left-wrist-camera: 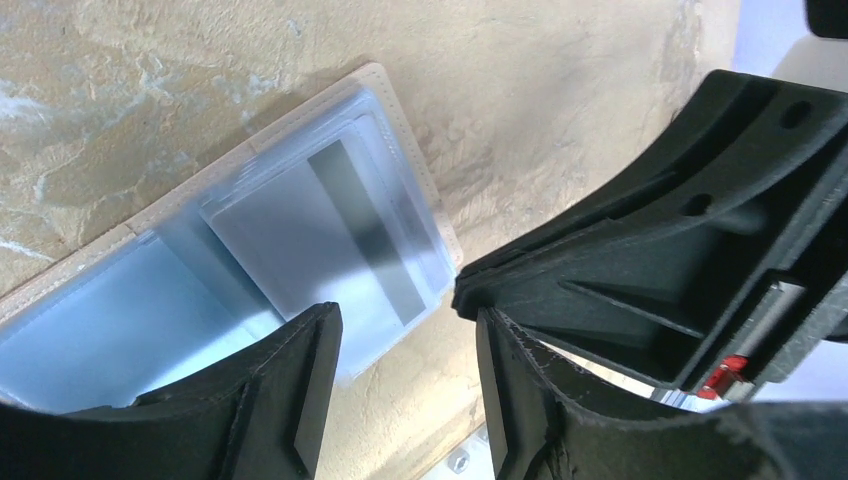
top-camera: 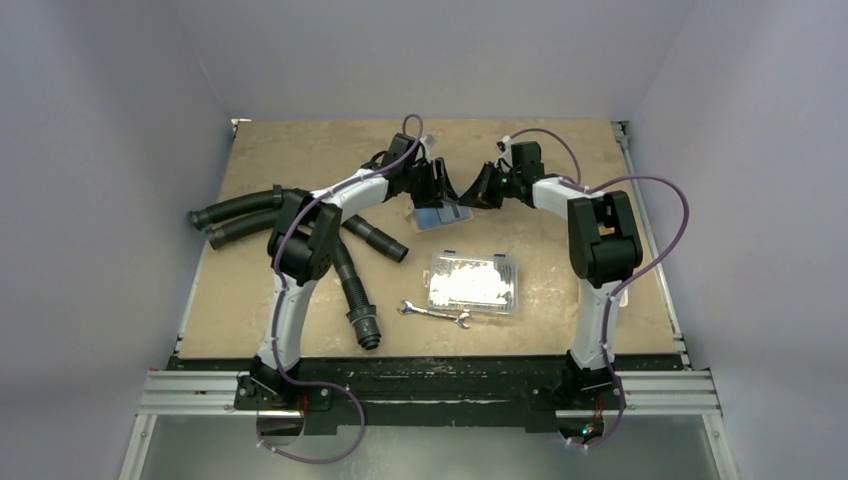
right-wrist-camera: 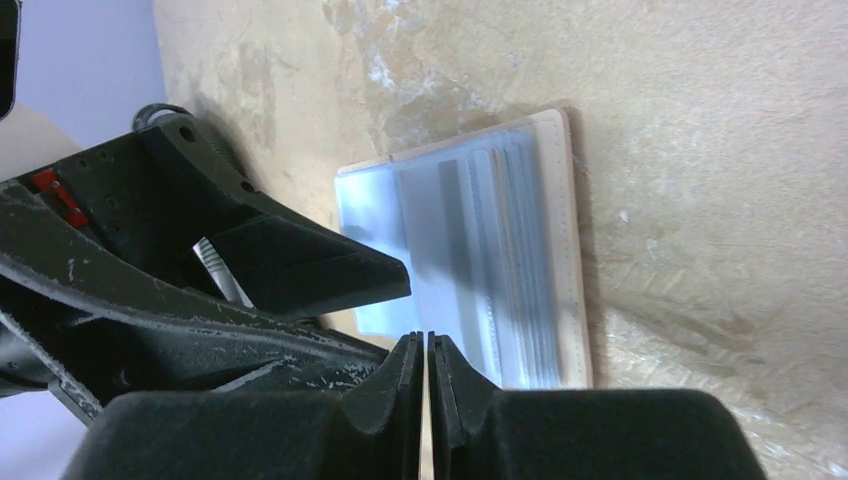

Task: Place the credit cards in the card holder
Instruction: Insert the credit card into the card holder.

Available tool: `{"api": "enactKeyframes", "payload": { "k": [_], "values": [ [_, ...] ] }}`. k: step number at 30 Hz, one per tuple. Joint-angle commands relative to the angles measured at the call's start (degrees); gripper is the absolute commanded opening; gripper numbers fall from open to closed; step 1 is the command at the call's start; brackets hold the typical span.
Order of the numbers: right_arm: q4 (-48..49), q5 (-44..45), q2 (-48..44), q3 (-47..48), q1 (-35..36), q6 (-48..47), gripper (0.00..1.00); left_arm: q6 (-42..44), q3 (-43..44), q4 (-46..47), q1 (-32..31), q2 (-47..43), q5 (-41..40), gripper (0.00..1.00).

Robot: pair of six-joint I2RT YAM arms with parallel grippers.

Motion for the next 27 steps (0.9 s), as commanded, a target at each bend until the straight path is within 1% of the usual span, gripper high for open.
{"api": "enactKeyframes", "payload": {
  "k": [1,7,9,12,17,21,23,25,27],
  "values": [
    [-1.21,2.86,-2.43,-0.24,-0.18,-2.09,0.14,-1.04,2.79,0.58,-0.27,0.96,1.01,0.56],
    [-8.58,11.18,-5.98,1.53,-1.48,-8.38,0.16,-0.80,4.05,-1.09,-0.19,0.40,0.51,0.58],
    [-10.72,14.33,-8.00,1.39,-1.42,-10.55,0.19,-0.73,4.06,-2.35,-0.10,-1.38,0.51,0.59],
    [-13.66,17.62,-12.12,0.79,-1.46,-13.45,0.25,1.25,2.49,-4.48,-0.01,-7.00,-0.28,0.63],
    [-20.81,25.41,-20.50,0.99,-1.42,-17.60,0.36,7.97,-2.69,-9.38,-0.01,-19.14,-5.70,0.69],
    [-22.65,31.61,-29.46,0.33,-1.46,-20.80,0.43,11.32,-8.42,-9.56,0.02,-26.92,-9.31,0.72],
    [-21.53,35.69,-34.71,-0.67,-1.42,-22.68,0.48,10.88,-10.98,-8.87,0.00,-30.05,-9.11,0.73],
    [-20.01,41.64,-40.99,-1.69,-1.47,-25.15,0.55,8.67,-14.49,-5.29,-0.17,-32.76,-5.96,0.73],
    [-19.82,46.41,-45.16,-1.58,-1.45,-28.24,0.56,6.62,-16.76,-2.61,-0.46,-34.53,-3.32,0.74]
  ]
}}
